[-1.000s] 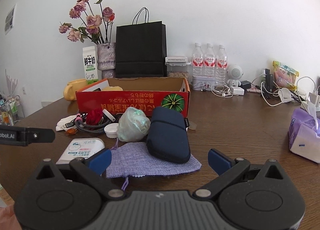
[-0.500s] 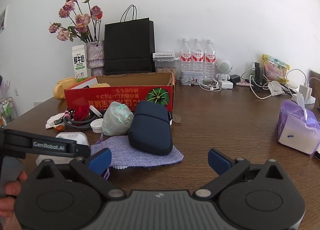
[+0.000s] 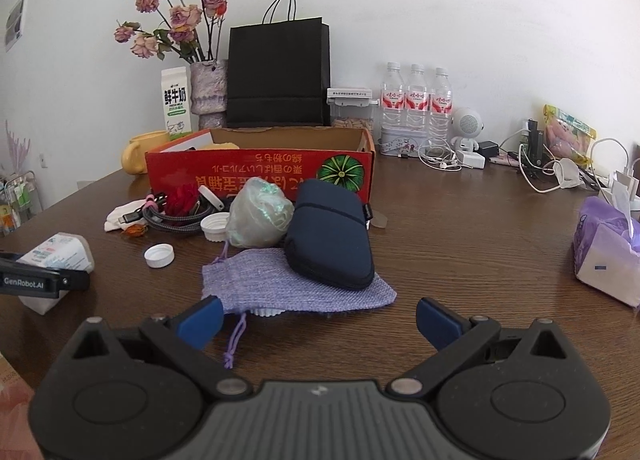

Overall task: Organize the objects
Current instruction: 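Lift the container with left tool while right tool grasps the large white cap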

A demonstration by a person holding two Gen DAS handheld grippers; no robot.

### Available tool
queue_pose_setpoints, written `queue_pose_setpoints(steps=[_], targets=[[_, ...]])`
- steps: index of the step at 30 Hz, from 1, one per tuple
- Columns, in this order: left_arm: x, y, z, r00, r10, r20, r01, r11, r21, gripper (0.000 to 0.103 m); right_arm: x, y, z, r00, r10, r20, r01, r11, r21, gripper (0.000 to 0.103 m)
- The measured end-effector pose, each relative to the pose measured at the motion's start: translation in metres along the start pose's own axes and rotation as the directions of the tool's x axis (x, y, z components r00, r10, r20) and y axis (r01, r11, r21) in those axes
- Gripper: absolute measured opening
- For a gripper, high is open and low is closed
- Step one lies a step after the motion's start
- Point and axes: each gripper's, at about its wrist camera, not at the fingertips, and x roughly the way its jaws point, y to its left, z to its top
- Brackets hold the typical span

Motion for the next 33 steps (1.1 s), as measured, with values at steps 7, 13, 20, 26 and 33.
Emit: queue_pose_setpoints(steps=[7,13,20,26,33], targets=[[0.002,-0.009,0.002,0.994,0.041,0.102,-0.045,0.998,0.045,0.103,0.005,0.004,-0.005,0.997,0.038,-0.064,-0.040,0.999,-0.036,0.091],[0.012,-0.005,0.004,0.998,0.010,0.061,-0.012,0.999,0.032,0.103,0.020,0.014,-0.006,0.987,0.120,-0.112,-0.124,0.992,-0.031,0.073],[0.016,-0.003,0.005,0.999,-0.006,0.033,0.005,1.000,0.027,0.103,0.048,0.028,0.011,0.991,0.081,-0.107,-0.085,0.996,-0.028,0.055],[0.017,-0.002,0.006,0.999,-0.016,0.030,0.016,1.000,0.026,0.103,0.050,0.032,0.011,0.993,0.087,-0.085,-0.089,0.996,-0.021,0.039],[0.016,-0.003,0.005,0.999,-0.016,0.030,0.015,0.999,0.031,0.103,0.013,0.033,0.001,0.986,0.157,-0.053,-0.159,0.987,-0.029,0.039]])
